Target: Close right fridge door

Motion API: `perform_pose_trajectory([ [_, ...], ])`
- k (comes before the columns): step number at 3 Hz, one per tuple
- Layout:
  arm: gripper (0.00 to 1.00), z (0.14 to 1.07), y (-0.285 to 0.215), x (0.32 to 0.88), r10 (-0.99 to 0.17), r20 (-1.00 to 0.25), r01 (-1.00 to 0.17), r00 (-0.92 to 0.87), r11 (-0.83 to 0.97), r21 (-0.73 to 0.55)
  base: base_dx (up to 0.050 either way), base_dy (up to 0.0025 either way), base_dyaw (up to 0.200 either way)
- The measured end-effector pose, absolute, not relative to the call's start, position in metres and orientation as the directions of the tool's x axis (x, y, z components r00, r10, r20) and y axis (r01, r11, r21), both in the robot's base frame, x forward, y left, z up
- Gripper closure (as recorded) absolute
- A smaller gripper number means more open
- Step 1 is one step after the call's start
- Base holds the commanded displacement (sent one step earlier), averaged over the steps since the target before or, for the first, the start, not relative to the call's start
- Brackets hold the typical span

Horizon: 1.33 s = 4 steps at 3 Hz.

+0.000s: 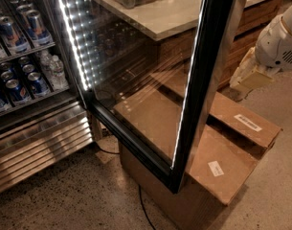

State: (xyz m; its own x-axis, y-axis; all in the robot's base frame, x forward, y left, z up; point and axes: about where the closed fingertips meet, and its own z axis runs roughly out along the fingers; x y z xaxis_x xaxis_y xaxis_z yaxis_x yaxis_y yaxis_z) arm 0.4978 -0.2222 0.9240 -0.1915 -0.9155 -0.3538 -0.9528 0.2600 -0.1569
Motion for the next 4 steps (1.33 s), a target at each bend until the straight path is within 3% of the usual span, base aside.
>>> perform_pose_trajectory([
  [4,1.0,0.924,-0.2222,0.4978,-0.915,-0.354,-0.953,-0.192,0.26,-0.157,-0.023,-0.00225,0.177],
])
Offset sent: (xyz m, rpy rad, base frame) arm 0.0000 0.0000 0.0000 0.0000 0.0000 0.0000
